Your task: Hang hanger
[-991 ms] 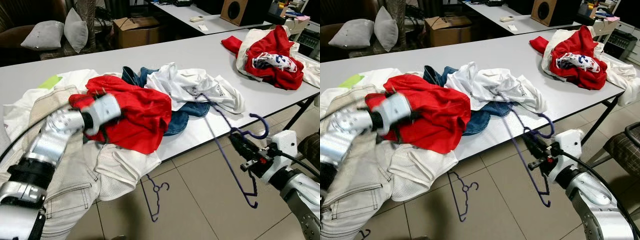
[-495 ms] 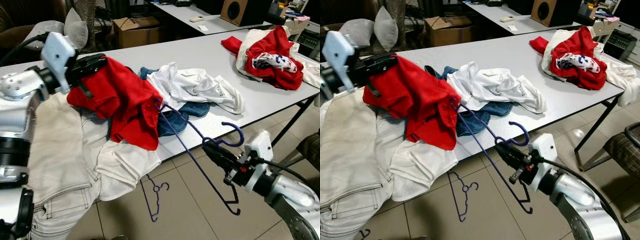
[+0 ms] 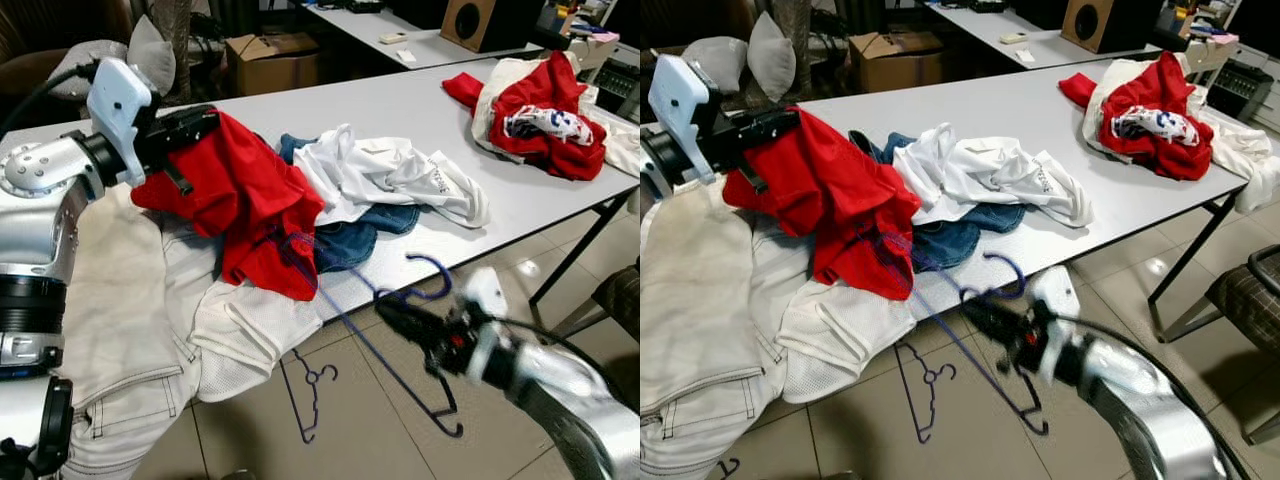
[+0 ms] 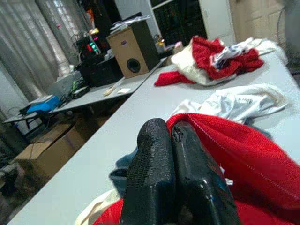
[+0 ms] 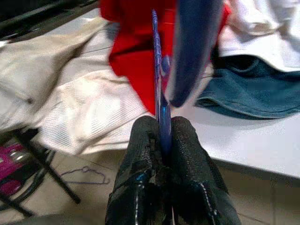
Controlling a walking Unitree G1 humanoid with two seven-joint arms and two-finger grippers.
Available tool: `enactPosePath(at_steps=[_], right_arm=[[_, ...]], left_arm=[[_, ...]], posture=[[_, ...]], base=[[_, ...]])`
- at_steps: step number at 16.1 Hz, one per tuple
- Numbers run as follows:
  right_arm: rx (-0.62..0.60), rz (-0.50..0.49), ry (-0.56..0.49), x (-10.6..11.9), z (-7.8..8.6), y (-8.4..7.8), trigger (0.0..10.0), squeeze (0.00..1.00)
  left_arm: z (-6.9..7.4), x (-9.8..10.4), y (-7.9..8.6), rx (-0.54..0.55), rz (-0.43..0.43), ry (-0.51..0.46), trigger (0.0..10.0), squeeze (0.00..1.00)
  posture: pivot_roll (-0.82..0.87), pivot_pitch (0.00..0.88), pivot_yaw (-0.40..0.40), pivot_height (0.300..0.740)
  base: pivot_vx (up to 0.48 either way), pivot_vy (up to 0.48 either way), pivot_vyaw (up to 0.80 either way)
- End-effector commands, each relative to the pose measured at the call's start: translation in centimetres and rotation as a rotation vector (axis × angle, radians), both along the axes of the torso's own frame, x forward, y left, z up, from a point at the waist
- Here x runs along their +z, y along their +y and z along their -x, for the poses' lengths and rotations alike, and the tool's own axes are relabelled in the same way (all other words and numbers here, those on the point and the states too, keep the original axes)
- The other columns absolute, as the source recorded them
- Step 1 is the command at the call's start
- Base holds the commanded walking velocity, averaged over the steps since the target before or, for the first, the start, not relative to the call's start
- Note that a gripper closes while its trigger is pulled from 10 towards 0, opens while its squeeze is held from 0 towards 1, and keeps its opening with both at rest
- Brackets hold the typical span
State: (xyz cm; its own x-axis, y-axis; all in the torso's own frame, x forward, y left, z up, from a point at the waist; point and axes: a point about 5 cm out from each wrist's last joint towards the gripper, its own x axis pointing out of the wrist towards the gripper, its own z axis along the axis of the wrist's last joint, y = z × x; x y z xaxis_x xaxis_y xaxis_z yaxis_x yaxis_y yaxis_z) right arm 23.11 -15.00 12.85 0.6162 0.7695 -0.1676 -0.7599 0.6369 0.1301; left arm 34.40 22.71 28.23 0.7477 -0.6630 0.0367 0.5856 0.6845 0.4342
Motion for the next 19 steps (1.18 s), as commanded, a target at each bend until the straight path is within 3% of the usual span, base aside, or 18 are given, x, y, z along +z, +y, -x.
enactPosePath(at_steps=[1, 6, 9, 10, 12, 13, 15, 19], right_arm=[[-0.025, 0.013, -0.003, 0.0, -0.5, -0.1, 10.0, 0.0], [0.037, 0.043, 0.135, -2.3, -1.4, 1.6, 10.0, 0.0], [0.078, 0.056, 0.172, -2.6, -0.8, 2.0, 10.0, 0.0], [-0.033, 0.037, 0.109, -1.8, -1.2, 1.3, 10.0, 0.0], [-0.103, -0.01, 0.062, -0.7, -1.2, 0.8, 10.0, 0.0], [-0.1, -0.048, 0.019, 0.7, -0.2, 0.6, 10.0, 0.0], [-0.11, -0.072, -0.003, 1.5, 0.2, 0.5, 10.0, 0.0], [-0.338, -0.149, -0.069, 2.8, -2.3, -1.5, 10.0, 0.0]], left_arm=[[0.3, 1.7, -0.5, -0.03, 0.012, -0.046, 0.0, 0.0], [0.5, 2.7, -0.9, -0.039, 0.036, -0.037, 0.0, 0.0], [0.1, 3.8, -0.1, 0.057, 0.064, -0.078, 0.0, 0.0], [0.1, 4.4, 0.3, 0.092, 0.09, -0.097, 0.0, 0.0], [0.1, 4.3, 0.4, 0.109, 0.082, -0.093, 0.0, 0.0], [0.2, 4.0, 0.7, 0.126, 0.08, -0.085, 0.0, 0.0], [0.2, 3.9, 0.7, 0.135, 0.082, -0.082, 0.0, 0.0], [0.9, 3.9, 0.6, 0.118, 0.132, -0.08, 0.0, 0.0]], posture=[[-0.06, 0.0, -0.028, 0.74], [-0.04, 0.0, -0.02, 0.74], [-0.03, 0.0, -0.028, 0.74], [-0.03, 0.0, -0.03, 0.74], [-0.03, 0.0, -0.029, 0.74], [-0.03, 0.0, -0.028, 0.74], [-0.03, 0.0, -0.028, 0.74], [-0.05, 0.0, -0.013, 0.74]], base=[[0.0, 0.0, 0.0], [0.0, 0.0, 0.0], [0.0, 0.0, 0.0], [0.0, 0.0, 0.0], [0.0, 0.0, 0.0], [0.0, 0.0, 0.0], [0.0, 0.0, 0.0], [0.0, 0.0, 0.0]])
